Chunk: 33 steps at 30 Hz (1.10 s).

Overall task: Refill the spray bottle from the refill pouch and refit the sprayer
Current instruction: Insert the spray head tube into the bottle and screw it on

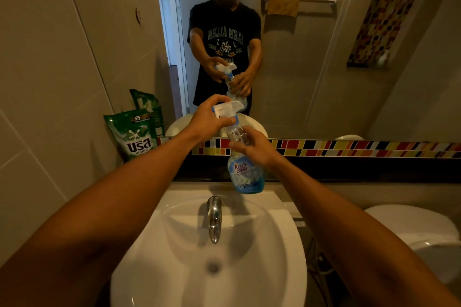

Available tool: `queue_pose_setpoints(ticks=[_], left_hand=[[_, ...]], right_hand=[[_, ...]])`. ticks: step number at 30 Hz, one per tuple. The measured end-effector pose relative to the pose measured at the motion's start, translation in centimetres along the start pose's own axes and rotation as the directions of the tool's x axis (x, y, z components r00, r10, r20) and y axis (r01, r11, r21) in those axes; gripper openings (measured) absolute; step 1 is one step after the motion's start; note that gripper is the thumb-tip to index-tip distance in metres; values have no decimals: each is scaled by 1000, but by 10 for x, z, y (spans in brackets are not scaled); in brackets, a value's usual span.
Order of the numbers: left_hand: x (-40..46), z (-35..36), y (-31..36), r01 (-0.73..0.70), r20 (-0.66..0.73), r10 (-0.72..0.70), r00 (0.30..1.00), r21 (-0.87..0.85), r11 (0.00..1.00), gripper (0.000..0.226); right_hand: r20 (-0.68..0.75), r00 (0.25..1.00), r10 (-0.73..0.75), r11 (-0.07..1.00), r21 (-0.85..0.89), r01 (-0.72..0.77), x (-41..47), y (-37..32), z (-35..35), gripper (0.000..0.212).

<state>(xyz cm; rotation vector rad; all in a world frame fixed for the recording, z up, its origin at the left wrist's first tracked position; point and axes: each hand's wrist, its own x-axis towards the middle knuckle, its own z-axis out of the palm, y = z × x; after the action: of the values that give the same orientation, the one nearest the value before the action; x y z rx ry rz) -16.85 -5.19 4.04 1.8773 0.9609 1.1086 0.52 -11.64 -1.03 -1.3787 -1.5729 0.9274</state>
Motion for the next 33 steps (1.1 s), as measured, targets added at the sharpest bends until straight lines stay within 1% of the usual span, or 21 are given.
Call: queue_pose_setpoints(ticks=[2, 5, 9, 12, 16, 19, 26, 30, 33], left_hand=[[0, 0, -1, -2, 26, 2, 1000, -8, 1000, 54], [-1, 2, -1, 13, 64, -9, 998, -67, 998, 58], [0, 8, 1, 8, 31, -4, 1000, -122, 992, 61], [1, 10, 2, -8, 5, 9, 1000, -136, 991, 59], [5, 8, 3, 10, 63, -1, 998, -143, 990, 61], [6, 7, 5, 23, 71, -12, 997, -147, 989, 61], [7, 10, 8, -1, 30, 6, 1000, -150, 989, 59], [8, 9, 7, 8, 84, 5, 996, -155, 988, 59], [7, 9, 6, 9, 91, 5, 996, -155, 988, 59]], right_hand=[[-3, 1000, -2, 1000, 7, 2, -1, 0, -2, 43], [1, 1000, -8, 1000, 17, 8, -3, -2, -4, 44], [2, 1000, -16, 1000, 24, 16, -4, -7, -6, 42], [-7, 1000, -18, 1000, 22, 18, -2, -9, -6, 41], [-23, 1000, -13, 1000, 25, 13, -1, -8, -9, 41], [-26, 1000, -7, 1000, 19, 7, 0, -8, -11, 41], [-25, 999, -20, 1000, 14, 20, 2, -10, -12, 46], [-30, 1000, -3, 1000, 24, 3, 2, -6, -13, 44], [-25, 1000, -2, 1000, 20, 2, 3, -5, -13, 46]])
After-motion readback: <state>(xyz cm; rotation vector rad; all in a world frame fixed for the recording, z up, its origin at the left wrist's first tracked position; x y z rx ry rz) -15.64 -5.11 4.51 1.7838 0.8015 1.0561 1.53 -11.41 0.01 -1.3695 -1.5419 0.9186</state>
